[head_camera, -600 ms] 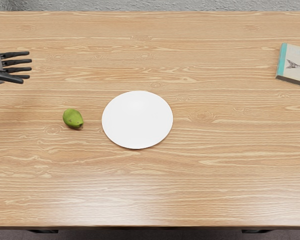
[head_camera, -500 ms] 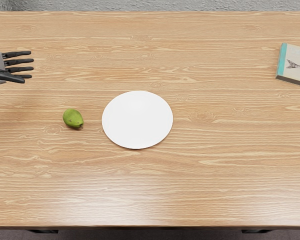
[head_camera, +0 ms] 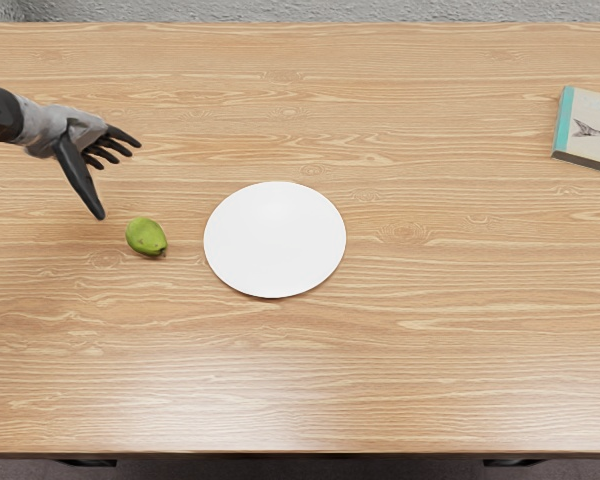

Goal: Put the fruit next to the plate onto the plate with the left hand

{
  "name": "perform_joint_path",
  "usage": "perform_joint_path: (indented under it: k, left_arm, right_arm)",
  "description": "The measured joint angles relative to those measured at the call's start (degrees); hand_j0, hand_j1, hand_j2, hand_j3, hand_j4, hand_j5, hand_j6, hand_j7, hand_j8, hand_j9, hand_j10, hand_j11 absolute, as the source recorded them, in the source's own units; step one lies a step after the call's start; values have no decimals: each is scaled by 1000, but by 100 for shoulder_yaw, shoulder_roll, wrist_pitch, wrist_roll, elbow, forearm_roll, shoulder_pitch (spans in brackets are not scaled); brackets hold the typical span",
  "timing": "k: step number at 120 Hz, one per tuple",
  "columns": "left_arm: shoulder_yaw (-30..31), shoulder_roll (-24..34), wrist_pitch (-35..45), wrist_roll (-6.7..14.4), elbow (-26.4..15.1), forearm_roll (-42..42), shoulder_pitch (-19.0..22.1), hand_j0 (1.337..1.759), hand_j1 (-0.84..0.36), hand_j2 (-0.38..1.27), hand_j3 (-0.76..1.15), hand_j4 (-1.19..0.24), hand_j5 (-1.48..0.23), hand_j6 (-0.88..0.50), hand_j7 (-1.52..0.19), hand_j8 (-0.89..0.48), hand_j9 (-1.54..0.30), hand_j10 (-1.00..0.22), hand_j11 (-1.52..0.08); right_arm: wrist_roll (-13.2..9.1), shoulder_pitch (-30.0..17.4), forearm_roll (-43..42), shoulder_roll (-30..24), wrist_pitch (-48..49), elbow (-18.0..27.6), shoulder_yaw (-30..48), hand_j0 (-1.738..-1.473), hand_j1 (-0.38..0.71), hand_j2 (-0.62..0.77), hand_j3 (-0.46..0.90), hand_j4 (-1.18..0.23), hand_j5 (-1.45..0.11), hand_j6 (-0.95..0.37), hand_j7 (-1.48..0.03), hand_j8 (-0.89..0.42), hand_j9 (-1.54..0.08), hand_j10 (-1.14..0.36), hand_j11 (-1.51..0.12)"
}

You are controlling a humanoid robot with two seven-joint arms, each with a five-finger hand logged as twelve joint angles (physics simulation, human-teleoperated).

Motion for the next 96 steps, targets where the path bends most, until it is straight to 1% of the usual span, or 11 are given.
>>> perform_joint_path:
  k: [10, 17, 24, 31, 38, 46, 55, 70, 89, 96]
  left_arm:
    - [2, 27, 1, 22, -797, 862, 239, 1658, 242, 18, 0, -91, -116, -91, -116, -91, -116, -90, -116]
    - [3, 26, 221, 75, -1297, 1398, 426, 1658, 240, 19, 0, -94, -119, -95, -119, -94, -119, -93, -119]
    - [1, 12, 728, 104, -1636, 1864, 595, 1658, 238, 19, 0, -96, -122, -97, -121, -97, -121, -96, -121]
    - [1, 12, 1387, 120, -1834, 2149, 640, 1658, 237, 20, 0, -98, -123, -99, -123, -99, -123, -97, -123]
    - [5, -39, 1861, 129, -1940, 2316, 746, 1658, 236, 20, 0, -99, -125, -100, -124, -99, -124, -98, -124]
    - [75, -153, 2159, 134, -2003, 2421, 825, 1658, 236, 20, 0, -99, -124, -100, -124, -99, -124, -98, -124]
    - [161, -297, 2334, 138, -2035, 2484, 1017, 1658, 236, 21, 0, -99, -124, -100, -124, -100, -124, -98, -124]
    - [253, -381, 2493, 140, -2052, 2533, 1086, 1658, 237, 21, 0, -99, -124, -100, -123, -100, -123, -98, -123]
    - [402, -428, 3063, 141, -2048, 2745, 1332, 1658, 236, 21, 0, -100, -125, -101, -125, -101, -125, -99, -125]
    - [448, -425, 3168, 141, -2047, 2817, 1353, 1658, 219, 24, 0, -114, -143, -116, -143, -115, -143, -113, -143]
  right_arm:
    - [0, 0, 0, 0, 0, 0, 0, -1658, -349, 0, 0, 0, 0, 0, 0, 0, 0, 0, 0]
    - [0, 0, 0, 0, 0, 0, 0, -1658, -349, 0, 0, 0, 0, 0, 0, 0, 0, 0, 0]
    - [0, 1, 0, 0, 0, 0, 0, -1658, -349, 0, 0, 0, 0, 0, 0, 0, 0, 0, 0]
    - [0, 3, 0, 0, 0, 0, 0, -1658, -349, 0, 0, 0, 0, 0, 0, 0, 0, 0, 0]
    - [0, 4, 1, 0, 0, 0, 0, -1658, -349, 0, 0, 0, 0, 0, 0, 0, 0, 0, 0]
    - [0, 6, 0, 0, 0, 0, 0, -1658, -349, 0, 0, 0, 0, 0, 0, 0, 0, 0, 0]
    - [0, 7, 0, 0, 0, 0, 0, -1658, -349, 0, 0, 0, 0, 0, 0, 0, 0, 0, 0]
    - [0, 8, 0, 0, 0, 0, 0, -1658, -349, 0, 0, 0, 0, 0, 0, 0, 0, 0, 0]
    - [0, 9, 0, 0, 0, 0, 0, -1658, -349, 0, 0, 0, 0, 0, 0, 0, 0, 0, 0]
    - [0, 8, 0, 0, 0, 0, 0, -1658, -349, 0, 0, 0, 0, 0, 0, 0, 0, 0, 0]
